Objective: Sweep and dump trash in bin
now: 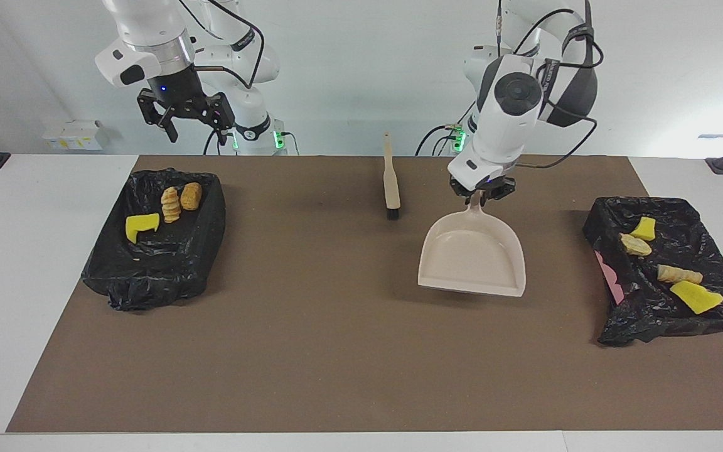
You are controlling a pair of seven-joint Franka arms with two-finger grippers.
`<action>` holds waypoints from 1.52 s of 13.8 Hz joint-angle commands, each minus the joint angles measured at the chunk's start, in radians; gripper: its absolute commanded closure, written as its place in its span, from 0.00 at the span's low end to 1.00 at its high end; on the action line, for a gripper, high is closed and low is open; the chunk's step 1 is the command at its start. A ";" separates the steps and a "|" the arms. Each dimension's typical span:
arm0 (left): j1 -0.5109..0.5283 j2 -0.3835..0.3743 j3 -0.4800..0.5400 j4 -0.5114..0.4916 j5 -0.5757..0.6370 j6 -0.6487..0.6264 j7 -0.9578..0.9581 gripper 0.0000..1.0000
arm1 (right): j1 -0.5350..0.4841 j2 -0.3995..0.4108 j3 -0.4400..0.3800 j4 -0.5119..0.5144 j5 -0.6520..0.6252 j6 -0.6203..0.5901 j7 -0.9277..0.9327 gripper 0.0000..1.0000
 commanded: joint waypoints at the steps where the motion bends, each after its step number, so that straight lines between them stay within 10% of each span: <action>1: -0.077 0.105 0.014 0.036 -0.046 0.072 -0.031 1.00 | -0.007 0.012 -0.003 0.020 -0.002 -0.024 -0.024 0.00; 5: -0.083 0.113 0.014 0.033 -0.044 0.122 -0.071 1.00 | -0.018 0.007 -0.006 0.015 -0.001 -0.030 -0.025 0.00; 9: -0.082 0.102 0.014 0.035 -0.043 0.107 -0.066 0.34 | -0.022 0.007 -0.002 0.015 0.001 -0.030 -0.025 0.00; 10: -0.080 0.096 0.016 0.041 -0.040 0.086 -0.068 0.30 | -0.024 0.007 -0.002 0.015 0.002 -0.030 -0.025 0.00; 11: -0.072 0.085 0.019 0.047 -0.038 0.070 -0.068 0.00 | -0.024 0.007 -0.002 0.015 0.001 -0.030 -0.025 0.00; 21: 0.231 -0.010 0.039 0.093 -0.037 0.067 0.055 0.00 | -0.024 0.007 -0.002 0.015 0.001 -0.030 -0.024 0.00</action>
